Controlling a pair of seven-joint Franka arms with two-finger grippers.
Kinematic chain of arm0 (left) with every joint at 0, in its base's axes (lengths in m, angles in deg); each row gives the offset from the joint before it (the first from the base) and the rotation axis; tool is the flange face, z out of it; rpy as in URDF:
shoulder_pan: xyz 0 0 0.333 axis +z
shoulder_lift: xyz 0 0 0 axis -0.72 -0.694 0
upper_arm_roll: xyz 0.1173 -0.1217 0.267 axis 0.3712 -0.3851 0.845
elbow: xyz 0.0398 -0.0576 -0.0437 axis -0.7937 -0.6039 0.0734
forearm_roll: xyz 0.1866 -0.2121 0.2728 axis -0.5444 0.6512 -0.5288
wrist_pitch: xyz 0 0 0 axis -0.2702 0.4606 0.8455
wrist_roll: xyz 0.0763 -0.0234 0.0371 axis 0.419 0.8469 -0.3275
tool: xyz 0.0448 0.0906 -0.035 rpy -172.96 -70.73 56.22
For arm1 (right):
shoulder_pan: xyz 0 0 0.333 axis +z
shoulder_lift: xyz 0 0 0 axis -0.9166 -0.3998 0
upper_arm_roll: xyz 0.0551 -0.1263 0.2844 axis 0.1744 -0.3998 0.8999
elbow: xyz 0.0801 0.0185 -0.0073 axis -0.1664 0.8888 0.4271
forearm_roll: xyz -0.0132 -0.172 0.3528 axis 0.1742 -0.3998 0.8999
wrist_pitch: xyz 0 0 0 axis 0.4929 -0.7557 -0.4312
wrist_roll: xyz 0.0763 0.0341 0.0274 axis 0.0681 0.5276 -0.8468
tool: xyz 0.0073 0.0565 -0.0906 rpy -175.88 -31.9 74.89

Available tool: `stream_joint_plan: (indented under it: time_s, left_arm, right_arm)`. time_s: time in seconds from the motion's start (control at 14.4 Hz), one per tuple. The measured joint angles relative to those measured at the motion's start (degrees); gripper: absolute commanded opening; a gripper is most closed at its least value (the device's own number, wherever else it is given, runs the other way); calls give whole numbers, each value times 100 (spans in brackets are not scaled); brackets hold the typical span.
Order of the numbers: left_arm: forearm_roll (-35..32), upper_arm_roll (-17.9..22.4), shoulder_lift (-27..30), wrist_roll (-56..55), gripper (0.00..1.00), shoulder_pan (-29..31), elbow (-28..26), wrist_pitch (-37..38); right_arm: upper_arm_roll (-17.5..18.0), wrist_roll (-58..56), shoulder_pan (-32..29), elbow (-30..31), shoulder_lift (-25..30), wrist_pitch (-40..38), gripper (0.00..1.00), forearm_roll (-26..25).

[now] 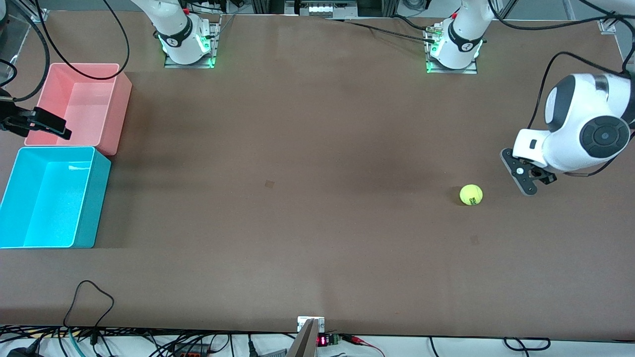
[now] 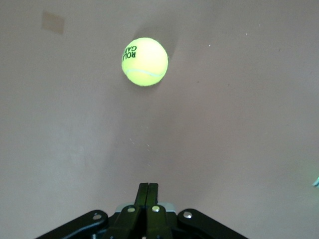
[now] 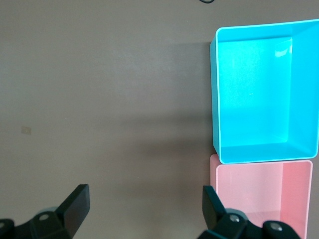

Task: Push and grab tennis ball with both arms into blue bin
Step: 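Push the tennis ball with the left gripper toward the right arm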

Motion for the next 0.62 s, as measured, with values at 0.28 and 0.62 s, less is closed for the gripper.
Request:
stream_joint_plan:
  time_s: [0.28,0.62]
  left_arm:
    - [-283,5,-600,625,0,218,-27,-578]
    - [-431,-4,-1130,1003,0,225,-31,-1391]
  right_arm:
    - [0,0,-5,0,0,0,100,0]
    - [-2,0,-34,0,0,0,100,0]
